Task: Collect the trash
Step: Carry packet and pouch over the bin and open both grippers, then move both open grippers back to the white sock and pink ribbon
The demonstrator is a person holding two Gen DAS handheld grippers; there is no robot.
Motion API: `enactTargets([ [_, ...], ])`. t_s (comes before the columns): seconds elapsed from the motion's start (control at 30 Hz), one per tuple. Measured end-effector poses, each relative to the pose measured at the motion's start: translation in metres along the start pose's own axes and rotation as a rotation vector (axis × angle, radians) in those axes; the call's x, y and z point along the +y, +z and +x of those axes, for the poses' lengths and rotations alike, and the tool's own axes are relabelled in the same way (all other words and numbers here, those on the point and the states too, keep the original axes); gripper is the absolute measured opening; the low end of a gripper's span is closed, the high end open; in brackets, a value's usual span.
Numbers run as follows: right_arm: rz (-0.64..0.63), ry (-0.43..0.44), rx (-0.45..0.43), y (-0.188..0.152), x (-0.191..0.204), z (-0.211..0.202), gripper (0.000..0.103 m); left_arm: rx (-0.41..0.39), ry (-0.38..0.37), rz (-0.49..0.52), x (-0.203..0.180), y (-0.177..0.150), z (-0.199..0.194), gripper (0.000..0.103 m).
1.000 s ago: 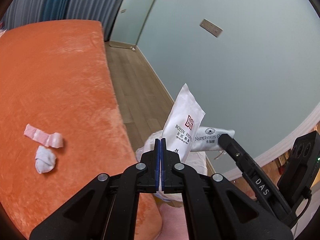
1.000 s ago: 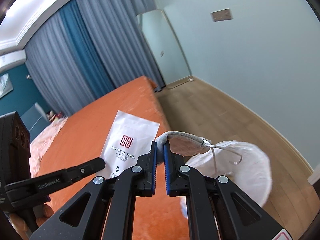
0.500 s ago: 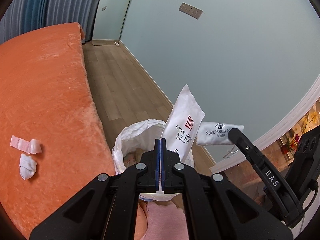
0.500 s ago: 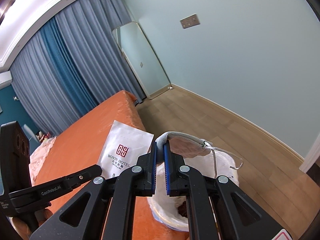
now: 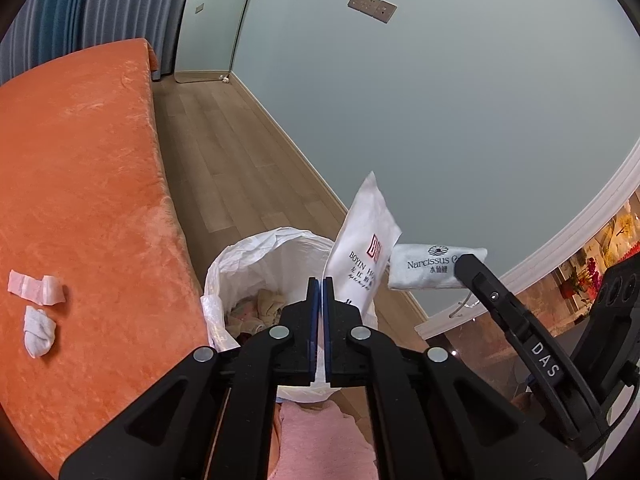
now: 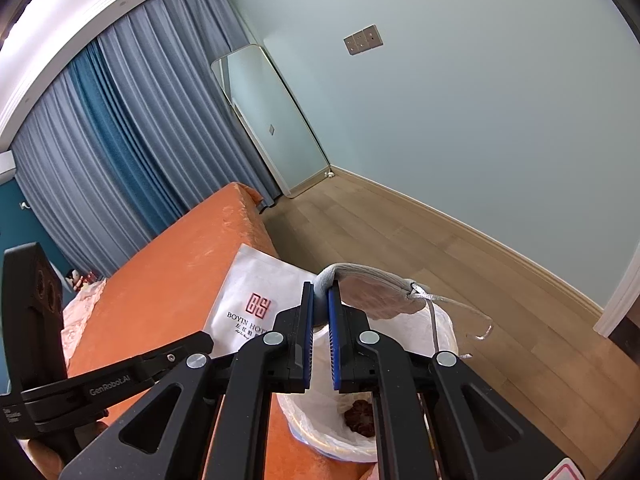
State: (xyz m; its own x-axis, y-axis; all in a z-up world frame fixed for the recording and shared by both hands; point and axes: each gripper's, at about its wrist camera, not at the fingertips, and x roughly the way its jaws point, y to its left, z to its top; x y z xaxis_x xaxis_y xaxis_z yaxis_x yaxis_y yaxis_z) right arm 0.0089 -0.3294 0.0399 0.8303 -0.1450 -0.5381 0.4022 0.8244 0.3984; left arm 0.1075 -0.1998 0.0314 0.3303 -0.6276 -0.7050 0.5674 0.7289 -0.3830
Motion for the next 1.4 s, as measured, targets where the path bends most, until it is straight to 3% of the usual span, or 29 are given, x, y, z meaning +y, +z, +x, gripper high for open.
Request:
enactTargets([
  [0.1, -0.015, -0.005, 0.008, 0.002, 0.005, 0.005, 0.007, -0.002, -0.002, -0.001, 0.001, 0.001, 0.002, 0.009],
  [0.17, -0.022, -0.005, 0.010, 0.001, 0.007, 0.007, 0.007, -0.003, 0.009, -0.006, 0.001, 0.001, 0.001, 0.026],
  [0.27, -0.028, -0.003, 0.018, 0.001, 0.010, 0.009, 0.009, -0.009, 0.027, -0.020, 0.003, 0.000, 0.000, 0.039],
  [0.5, -0.039, -0.014, 0.026, 0.000, 0.012, 0.015, 0.015, -0.021, 0.039, -0.031, 0.010, 0.000, -0.005, 0.041],
  [1.1, -0.102, -0.009, 0.033, -0.005, 0.037, 0.013, 0.043, -0.044, 0.071, -0.113, 0.043, -0.007, -0.025, 0.051],
  [1.4, -0.154, 0.024, 0.085, -0.022, 0.067, 0.025, 0.047, -0.058, 0.118, -0.186, 0.082, -0.019, -0.039, 0.055],
])
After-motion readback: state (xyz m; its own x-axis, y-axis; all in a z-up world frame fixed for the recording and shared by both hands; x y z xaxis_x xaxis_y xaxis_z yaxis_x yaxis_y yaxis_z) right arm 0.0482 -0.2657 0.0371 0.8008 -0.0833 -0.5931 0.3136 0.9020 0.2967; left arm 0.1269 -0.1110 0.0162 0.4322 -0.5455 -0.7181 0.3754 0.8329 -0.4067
